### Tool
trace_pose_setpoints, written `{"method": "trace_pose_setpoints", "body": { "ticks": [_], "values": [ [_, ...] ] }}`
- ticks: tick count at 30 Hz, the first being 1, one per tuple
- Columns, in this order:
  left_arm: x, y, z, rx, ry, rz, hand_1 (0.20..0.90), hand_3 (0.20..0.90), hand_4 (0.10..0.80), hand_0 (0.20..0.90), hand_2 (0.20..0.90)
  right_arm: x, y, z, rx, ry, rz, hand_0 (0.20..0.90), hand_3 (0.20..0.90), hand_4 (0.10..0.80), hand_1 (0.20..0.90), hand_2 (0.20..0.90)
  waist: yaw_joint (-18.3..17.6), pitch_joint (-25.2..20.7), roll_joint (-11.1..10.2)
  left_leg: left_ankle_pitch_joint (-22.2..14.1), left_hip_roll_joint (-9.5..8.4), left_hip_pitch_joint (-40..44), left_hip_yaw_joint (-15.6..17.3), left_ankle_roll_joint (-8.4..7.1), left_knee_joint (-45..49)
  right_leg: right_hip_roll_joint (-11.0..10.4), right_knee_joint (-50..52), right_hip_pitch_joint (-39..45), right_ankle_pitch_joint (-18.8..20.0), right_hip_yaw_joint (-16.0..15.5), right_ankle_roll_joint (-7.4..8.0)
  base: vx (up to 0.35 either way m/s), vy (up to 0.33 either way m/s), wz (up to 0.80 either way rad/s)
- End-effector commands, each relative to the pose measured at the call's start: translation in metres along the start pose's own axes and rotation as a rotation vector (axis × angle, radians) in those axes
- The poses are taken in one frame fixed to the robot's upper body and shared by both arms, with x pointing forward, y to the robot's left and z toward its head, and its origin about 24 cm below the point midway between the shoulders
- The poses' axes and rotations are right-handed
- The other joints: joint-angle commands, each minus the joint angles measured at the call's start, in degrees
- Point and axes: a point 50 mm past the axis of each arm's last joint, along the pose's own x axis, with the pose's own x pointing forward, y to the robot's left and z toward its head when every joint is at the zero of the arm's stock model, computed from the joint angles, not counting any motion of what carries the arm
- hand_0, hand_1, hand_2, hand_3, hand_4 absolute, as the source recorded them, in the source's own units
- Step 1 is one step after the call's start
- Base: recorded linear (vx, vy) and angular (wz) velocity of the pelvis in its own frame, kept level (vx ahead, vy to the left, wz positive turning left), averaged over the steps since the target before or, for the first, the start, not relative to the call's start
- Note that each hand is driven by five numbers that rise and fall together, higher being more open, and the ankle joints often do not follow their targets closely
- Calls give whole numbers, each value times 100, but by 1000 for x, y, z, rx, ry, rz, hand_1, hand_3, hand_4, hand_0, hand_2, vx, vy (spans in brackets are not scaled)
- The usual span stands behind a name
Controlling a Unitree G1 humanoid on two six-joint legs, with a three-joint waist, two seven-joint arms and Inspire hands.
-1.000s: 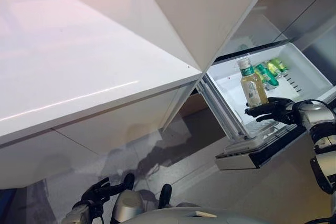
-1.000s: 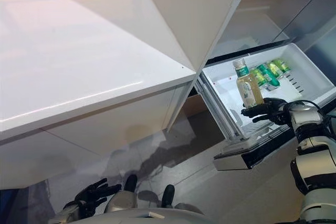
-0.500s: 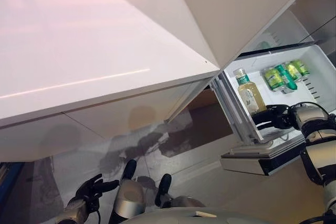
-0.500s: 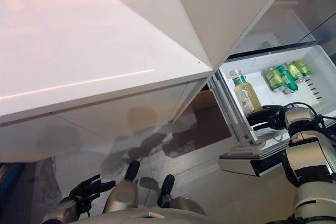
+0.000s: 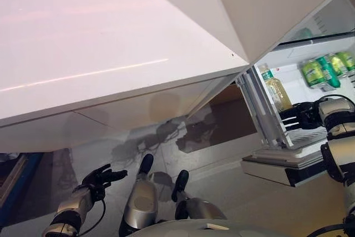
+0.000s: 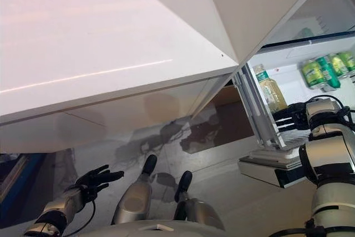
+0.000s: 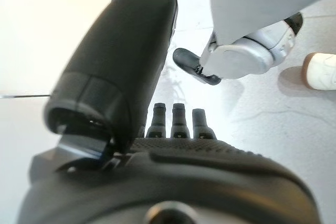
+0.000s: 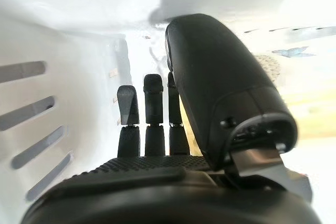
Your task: Put drinks into fridge and close the fridge
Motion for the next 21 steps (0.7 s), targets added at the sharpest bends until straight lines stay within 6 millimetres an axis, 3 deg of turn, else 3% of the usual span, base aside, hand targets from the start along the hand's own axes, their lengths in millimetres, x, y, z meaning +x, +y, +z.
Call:
{"method": "trace_pose_setpoints", "body": {
  "ticks": [1,19,20,21],
  "values": [
    [-5,14,0,34,11,6,900,900,800,900,900,-20,-7,31,-36,-65,5,300,200,100,300,300,120,-215,113,-224,-315,-208,66,340,-52,-53,229,-359,266,118,292,-31,4,1],
    [-4,12,7,33,-8,2,900,900,800,900,900,-19,-15,18,-45,17,-44,300,200,100,300,300,102,-108,108,-207,-331,-355,113,349,-36,-99,303,-546,296,80,332,-4,0,1],
    [-4,12,7,32,-8,4,900,900,800,900,900,-19,-15,19,-38,11,-53,476,406,306,476,476,100,-112,105,-207,-325,-353,123,346,-35,-101,305,-544,294,79,334,0,0,0],
    [-4,12,7,31,-8,4,900,900,800,900,900,-19,-15,19,-36,8,-59,521,458,358,521,521,92,-117,104,-214,-322,-346,135,349,-30,-102,308,-541,295,85,338,0,0,0]
  ]
}}
